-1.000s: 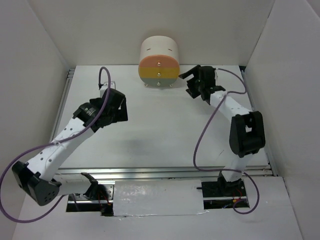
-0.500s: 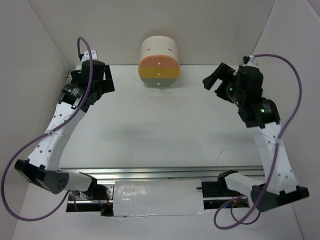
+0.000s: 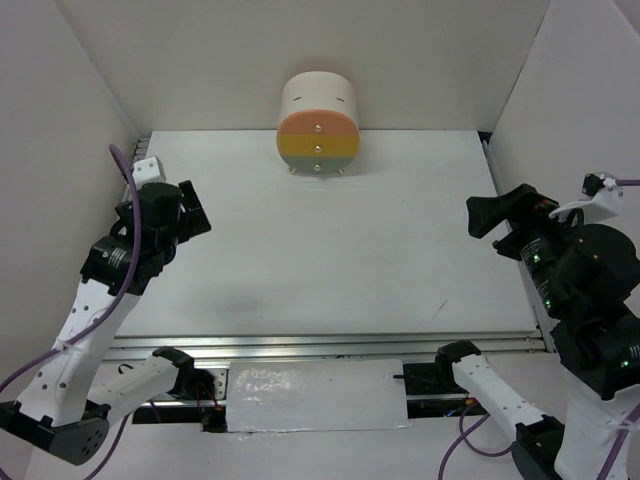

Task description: Organize the makeup

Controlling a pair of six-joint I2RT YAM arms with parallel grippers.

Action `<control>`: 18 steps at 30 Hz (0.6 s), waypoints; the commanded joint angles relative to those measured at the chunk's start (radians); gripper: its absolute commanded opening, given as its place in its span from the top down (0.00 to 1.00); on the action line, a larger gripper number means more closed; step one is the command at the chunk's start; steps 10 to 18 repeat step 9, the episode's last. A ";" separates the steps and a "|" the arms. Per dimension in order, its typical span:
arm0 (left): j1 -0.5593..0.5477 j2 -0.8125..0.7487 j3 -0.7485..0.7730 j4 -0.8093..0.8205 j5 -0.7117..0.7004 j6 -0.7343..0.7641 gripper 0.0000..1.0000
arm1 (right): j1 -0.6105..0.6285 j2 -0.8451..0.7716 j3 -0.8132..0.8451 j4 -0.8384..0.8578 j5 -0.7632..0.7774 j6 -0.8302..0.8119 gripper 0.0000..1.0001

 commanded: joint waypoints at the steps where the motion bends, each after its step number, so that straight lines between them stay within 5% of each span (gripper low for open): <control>1: -0.004 -0.018 0.027 -0.016 -0.058 -0.036 0.01 | 0.009 0.012 0.018 -0.046 0.062 -0.026 0.00; 18: -0.009 -0.045 0.049 -0.033 -0.101 -0.034 0.01 | 0.008 0.007 0.000 -0.035 0.071 0.006 0.00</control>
